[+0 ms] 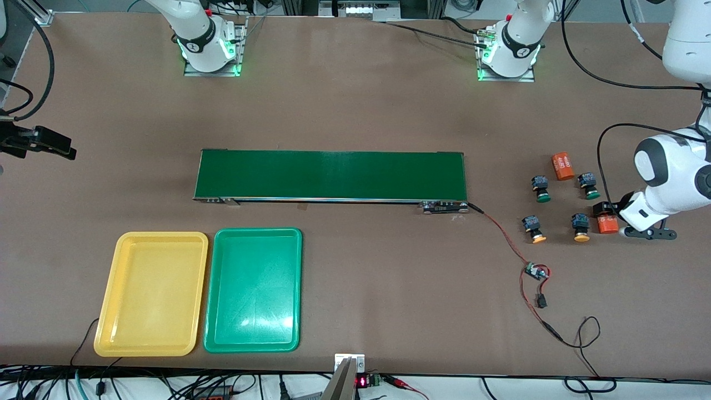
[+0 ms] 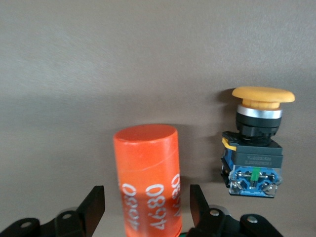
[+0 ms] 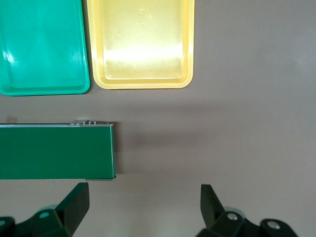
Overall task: Sort buttons by color to trays
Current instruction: 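Reach the left gripper down and grasp the orange cylinder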
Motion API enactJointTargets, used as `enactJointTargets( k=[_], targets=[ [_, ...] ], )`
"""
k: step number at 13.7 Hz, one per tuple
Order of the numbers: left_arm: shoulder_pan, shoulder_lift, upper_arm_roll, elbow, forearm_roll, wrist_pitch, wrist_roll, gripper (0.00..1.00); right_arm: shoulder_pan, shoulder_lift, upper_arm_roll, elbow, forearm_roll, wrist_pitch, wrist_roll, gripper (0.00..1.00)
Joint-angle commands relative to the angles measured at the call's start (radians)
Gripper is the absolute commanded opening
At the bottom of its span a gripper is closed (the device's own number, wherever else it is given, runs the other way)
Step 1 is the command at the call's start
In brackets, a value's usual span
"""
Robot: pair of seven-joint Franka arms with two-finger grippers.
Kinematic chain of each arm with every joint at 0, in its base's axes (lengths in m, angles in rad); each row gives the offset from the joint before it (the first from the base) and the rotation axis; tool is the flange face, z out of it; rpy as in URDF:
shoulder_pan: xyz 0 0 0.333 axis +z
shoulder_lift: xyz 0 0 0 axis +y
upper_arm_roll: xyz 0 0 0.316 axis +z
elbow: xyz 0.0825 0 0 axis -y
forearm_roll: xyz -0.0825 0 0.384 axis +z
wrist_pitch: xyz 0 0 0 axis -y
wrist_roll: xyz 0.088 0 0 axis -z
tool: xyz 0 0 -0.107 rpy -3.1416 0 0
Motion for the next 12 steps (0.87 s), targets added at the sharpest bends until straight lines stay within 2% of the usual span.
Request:
enactJointTargets(
  k=[1,2,3,5,10,12],
  targets=[
    [0.055,0.008,-0.056,0.01,0.001,0.005,0.014,0.46,0.001,-0.03,0.001,-0.024,0.012,0.002,0.01,1.0],
    [0.055,0.003,-0.059,0.018,0.001,-0.004,0.011,0.35,0.001,-0.03,0.001,-0.023,0.011,0.005,0.01,1.0],
    [0.054,-0.006,-0.062,0.032,0.001,-0.009,0.014,0.3,0.001,-0.03,0.001,-0.024,0.011,0.003,0.012,1.0],
    [0.046,-0.041,-0.084,0.073,0.001,-0.078,0.018,0.27,0.001,-0.03,0.001,-0.023,0.011,0.003,0.01,1.0],
    [0.046,-0.072,-0.199,0.294,0.003,-0.526,0.049,0.24,0.001,-0.03,0.001,-0.023,0.009,0.007,0.01,1.0],
    [0.045,-0.072,-0.266,0.368,0.004,-0.709,0.058,0.25,0.001,-0.03,0.001,-0.023,0.009,0.007,0.012,1.0]
  ],
)
